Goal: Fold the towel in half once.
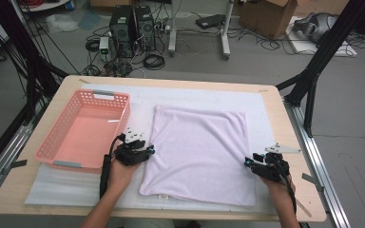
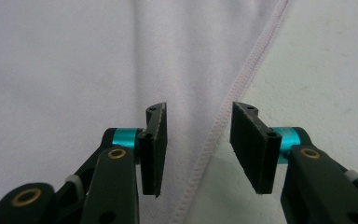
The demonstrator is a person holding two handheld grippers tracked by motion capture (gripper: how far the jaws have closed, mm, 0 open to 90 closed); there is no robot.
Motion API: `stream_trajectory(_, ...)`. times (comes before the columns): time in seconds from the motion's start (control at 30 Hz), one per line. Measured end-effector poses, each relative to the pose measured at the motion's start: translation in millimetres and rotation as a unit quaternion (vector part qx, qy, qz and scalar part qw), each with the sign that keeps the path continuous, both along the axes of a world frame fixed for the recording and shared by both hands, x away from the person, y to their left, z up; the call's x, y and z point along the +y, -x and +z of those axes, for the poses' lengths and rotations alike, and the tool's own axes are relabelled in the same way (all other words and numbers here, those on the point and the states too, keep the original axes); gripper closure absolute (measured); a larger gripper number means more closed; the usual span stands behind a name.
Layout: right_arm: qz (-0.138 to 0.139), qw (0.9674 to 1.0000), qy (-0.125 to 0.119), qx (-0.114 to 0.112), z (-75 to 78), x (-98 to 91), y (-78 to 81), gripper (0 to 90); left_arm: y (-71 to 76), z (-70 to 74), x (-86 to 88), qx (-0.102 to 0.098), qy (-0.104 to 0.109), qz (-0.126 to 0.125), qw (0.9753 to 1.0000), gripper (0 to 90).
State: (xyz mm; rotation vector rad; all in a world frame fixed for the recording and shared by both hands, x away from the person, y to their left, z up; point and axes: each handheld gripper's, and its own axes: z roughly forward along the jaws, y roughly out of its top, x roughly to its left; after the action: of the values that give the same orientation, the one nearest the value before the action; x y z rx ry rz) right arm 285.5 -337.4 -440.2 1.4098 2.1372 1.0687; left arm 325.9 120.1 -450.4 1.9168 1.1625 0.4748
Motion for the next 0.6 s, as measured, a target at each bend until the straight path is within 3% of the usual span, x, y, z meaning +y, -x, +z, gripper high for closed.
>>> stream_trajectory(0.17,-0.018,0.9995,0.024,0.008,-6.3,1.8,-3.8,52.2,2.5,2.0,-0.1,0.008,0.014,-0.002,0.9999,53.7)
stream_trajectory(0.23,-0.024,0.9996,0.017,0.003,-8.4,1.9,-3.5,54.9,3.6,1.6,-1.2,0.013,0.016,-0.011,0.9997,53.1)
stream_trajectory(0.27,-0.023,0.9996,0.018,0.004,-8.0,1.8,-3.6,58.8,4.1,1.3,-1.8,0.018,0.02,-0.014,0.9995,52.7)
stream_trajectory(0.33,-0.007,0.9999,-0.003,0.015,-7.0,-0.6,-4.7,83.9,4.9,1.2,-2.0,0.025,0.023,-0.017,0.9993,50.4)
stream_trajectory(0.37,-0.006,0.9998,-0.005,0.017,-6.8,0.4,-4.6,84.8,5.7,0.8,-2.5,0.027,0.022,-0.018,0.9992,49.8)
stream_trajectory(0.47,-0.013,0.9992,0.036,0.016,-1.6,3.6,-3.2,86.7,8.9,0.7,-2.1,0.023,0.016,-0.021,0.9994,49.6)
stream_trajectory(0.53,-0.022,0.9985,0.047,0.02,0.4,0.2,-1.1,86.7,10.7,0.5,-1.3,0.024,0.021,-0.021,0.9993,49.2)
stream_trajectory(0.6,-0.027,0.9969,0.073,0.013,2.6,0.7,1.9,86.4,12.2,1.0,0.2,0.029,0.025,-0.026,0.9989,49.2)
